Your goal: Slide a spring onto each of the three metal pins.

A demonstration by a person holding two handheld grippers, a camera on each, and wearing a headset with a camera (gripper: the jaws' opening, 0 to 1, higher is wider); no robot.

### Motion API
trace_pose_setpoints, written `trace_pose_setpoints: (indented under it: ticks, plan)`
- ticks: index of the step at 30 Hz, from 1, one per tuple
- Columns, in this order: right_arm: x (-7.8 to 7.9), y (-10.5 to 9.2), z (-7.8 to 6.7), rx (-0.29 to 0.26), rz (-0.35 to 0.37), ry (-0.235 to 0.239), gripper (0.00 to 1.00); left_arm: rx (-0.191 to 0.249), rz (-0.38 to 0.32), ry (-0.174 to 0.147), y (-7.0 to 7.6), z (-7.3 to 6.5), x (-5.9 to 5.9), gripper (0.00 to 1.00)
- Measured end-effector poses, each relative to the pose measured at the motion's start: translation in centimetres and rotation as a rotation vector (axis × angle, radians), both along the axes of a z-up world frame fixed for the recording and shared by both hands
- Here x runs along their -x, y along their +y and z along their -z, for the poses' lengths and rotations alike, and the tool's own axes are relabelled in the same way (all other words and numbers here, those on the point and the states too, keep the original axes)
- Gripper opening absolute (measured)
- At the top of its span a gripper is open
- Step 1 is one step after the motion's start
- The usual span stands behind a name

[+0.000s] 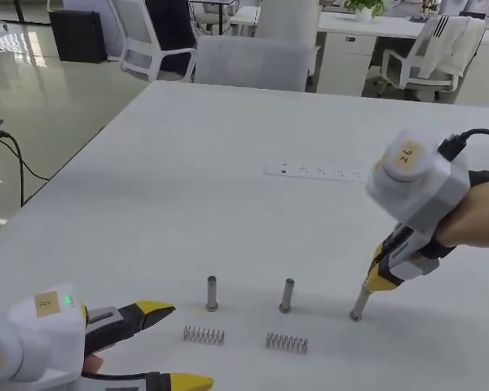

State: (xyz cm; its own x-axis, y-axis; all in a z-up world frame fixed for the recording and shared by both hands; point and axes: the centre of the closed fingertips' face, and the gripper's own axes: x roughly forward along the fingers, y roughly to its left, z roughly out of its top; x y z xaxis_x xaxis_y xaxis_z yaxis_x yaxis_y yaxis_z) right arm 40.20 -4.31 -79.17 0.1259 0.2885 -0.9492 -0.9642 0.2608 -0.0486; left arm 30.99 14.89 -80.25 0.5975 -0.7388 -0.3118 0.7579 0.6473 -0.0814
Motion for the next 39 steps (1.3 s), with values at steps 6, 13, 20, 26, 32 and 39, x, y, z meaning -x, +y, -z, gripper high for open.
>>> trace_pose_setpoints:
  ticks: [6,13,20,26,32,39]
  plan:
    - [0.0,0.0,0.6,0.006,0.002,0.012,0.08,0.001,-0.001,0.003,0.1,0.2,0.0,0.59]
    - [-0.6,-0.2,1.8,0.019,0.009,0.024,0.08,0.002,-0.002,0.005,0.2,0.2,0.0,0.59]
    - [-1.0,-0.3,3.2,0.042,0.017,0.027,0.08,0.0,-0.001,0.007,0.1,0.3,0.0,0.58]
    - [-1.0,-0.4,4.3,0.054,0.023,0.03,0.09,0.002,-0.003,0.005,0.1,0.2,0.0,0.58]
    - [-0.9,-0.5,5.0,0.066,0.018,0.036,0.09,0.001,-0.004,0.005,0.1,0.2,0.0,0.58]
    - [-0.8,-0.5,5.6,0.077,0.011,0.041,0.09,0.002,-0.002,0.006,0.0,0.2,0.0,0.58]
